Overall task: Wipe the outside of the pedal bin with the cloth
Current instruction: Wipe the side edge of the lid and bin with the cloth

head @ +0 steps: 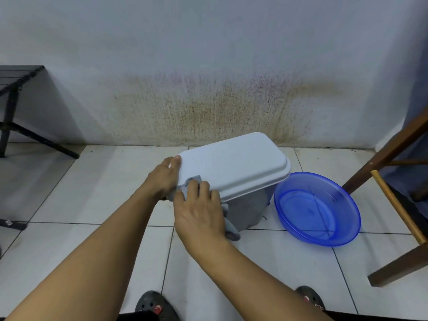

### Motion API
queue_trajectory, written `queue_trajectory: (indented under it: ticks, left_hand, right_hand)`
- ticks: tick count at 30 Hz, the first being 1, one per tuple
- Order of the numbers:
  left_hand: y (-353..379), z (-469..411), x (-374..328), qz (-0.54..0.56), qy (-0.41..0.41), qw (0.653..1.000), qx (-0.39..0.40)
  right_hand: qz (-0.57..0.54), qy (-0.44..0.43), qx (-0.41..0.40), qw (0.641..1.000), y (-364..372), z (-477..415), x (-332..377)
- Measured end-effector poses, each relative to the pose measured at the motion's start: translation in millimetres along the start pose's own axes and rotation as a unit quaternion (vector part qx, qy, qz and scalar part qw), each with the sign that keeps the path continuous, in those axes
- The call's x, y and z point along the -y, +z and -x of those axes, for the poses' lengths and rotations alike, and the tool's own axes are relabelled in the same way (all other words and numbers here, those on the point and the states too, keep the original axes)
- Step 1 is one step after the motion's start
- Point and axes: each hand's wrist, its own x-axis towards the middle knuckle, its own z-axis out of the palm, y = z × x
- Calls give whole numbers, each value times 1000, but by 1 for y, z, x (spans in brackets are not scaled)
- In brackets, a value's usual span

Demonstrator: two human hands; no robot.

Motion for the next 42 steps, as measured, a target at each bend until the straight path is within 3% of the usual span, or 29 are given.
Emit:
queue_trajectory:
  ticks: [4,8,14,23,26,28,30,34,36,42]
  left_hand:
    - [0,3,0,-9,7,1000,-2]
    - [-2,2,-3,-10,21,1000,-6]
    - [-11,7,-5,-32,30,999,9]
    - [-21,2,-15,-45,55,997,45]
    - [-16,-8,-15,-97,89,991,-22]
    - [-14,-8,-6,-124,149,977,-90]
    - [-15,6,12,-181,227,951,-110]
    - [-25,29,55,-361,401,837,-87]
    - [-23,28,66,-421,428,796,-77]
    - [-4,15,40,-458,422,778,-86]
  right_hand:
    - [-21,-11,0,1000,-10,6,-24]
    - [-109,18,-18,994,-4,17,-53]
    - [-131,-57,18,990,6,27,-52]
    - [-178,71,-102,976,13,37,-141]
    - [-186,127,-146,963,19,38,-164]
    - [-205,171,-171,949,21,38,-176]
    - [-219,199,-177,939,19,37,-181]
    - [-244,214,-190,926,18,32,-178]
    - [-266,234,-191,915,20,32,-174]
    - [-323,258,-189,891,21,30,-173]
